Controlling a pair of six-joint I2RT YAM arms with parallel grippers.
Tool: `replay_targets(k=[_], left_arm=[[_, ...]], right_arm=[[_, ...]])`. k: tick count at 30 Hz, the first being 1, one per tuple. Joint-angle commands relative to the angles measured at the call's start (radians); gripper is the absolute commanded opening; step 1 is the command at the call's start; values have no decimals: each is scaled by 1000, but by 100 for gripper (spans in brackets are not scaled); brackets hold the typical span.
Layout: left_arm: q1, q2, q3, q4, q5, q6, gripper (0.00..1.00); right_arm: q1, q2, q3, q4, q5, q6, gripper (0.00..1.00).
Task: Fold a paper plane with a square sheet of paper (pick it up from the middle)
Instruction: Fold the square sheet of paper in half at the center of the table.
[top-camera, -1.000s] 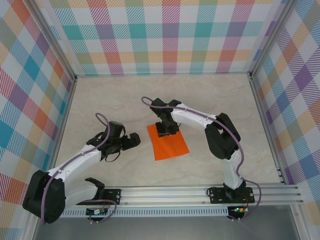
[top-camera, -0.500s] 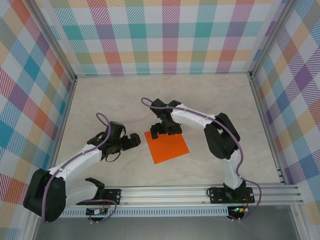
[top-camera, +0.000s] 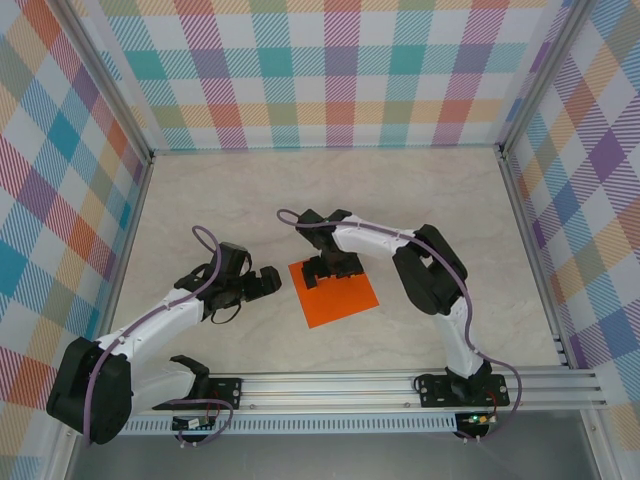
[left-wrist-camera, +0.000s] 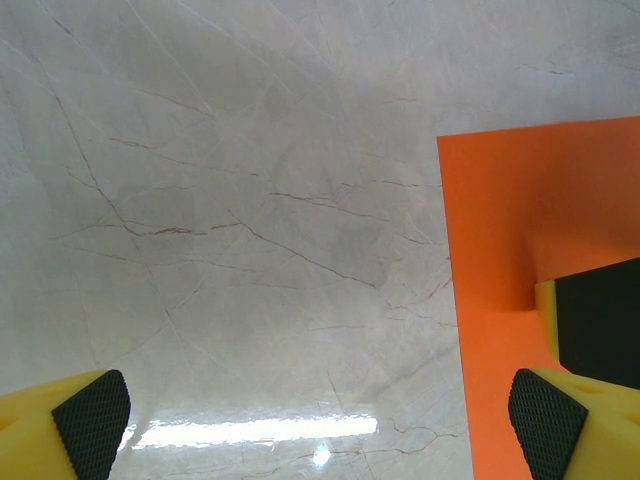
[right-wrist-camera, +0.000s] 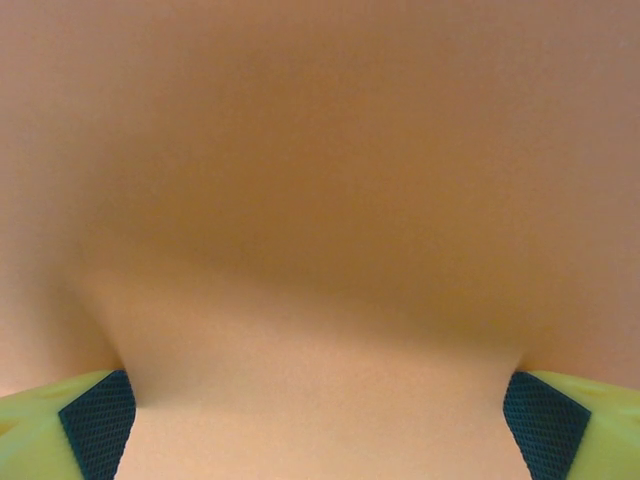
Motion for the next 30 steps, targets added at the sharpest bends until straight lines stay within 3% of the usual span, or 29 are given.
replay_targets(k=[1, 10, 19, 24, 27, 30], left_arm=[[-7, 2, 26, 15, 13, 10, 100], [-7, -2, 24, 9, 10, 10, 100], [-7, -10, 30, -2, 4, 12, 100], [-7, -9, 33, -4, 2, 12, 100], [-7, -13, 33, -8, 4, 12, 100], [-7, -22, 33, -13, 1, 11, 100]], right_arm=[[8, 100, -44, -38, -6, 17, 96], [11, 91, -43, -30, -14, 22, 86], [5, -16, 18, -61, 2, 11, 56], [-1, -80, 26, -75, 23, 15, 32], [-8, -126, 13, -65, 11, 19, 24], [-18, -192, -10, -31, -42, 27, 23]])
